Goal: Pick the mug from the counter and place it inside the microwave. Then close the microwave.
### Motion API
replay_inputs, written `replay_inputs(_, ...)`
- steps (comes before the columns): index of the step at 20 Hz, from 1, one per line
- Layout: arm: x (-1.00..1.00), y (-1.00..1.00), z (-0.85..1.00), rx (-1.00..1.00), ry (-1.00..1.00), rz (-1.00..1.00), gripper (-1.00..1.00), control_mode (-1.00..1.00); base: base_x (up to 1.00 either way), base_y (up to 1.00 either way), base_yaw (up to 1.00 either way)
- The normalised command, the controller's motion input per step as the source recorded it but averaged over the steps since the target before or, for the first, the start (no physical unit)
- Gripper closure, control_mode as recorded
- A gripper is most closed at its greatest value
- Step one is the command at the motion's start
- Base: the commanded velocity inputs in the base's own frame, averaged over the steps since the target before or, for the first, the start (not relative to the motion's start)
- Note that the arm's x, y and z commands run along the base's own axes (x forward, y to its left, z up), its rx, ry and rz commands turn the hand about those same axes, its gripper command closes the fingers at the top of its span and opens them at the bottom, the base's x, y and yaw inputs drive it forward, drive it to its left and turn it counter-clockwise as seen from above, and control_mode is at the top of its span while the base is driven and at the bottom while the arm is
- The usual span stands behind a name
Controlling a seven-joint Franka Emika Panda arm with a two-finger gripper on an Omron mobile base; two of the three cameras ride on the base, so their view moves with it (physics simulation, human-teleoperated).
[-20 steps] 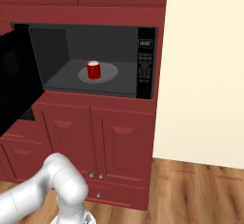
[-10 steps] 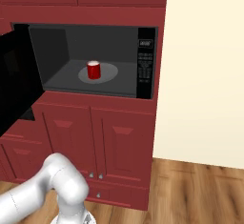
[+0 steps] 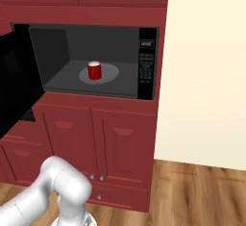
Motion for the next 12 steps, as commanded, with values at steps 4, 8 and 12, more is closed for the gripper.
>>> replay_inputs(4, 0.00, -0.60, 0.00, 0.00, 0.01, 0.00, -1.00, -1.00, 0.00, 0.00, 0.00)
replay_inputs(8, 0.08, -0.59, 0.07, 0.00, 0.02, 0.01, -1.00, -1.00, 0.00, 0.00, 0.00)
replay_inputs(12, 0.28, -0.47, 0.09, 0.00, 0.04, 0.04, -1.00, -1.00, 0.00, 0.00, 0.00)
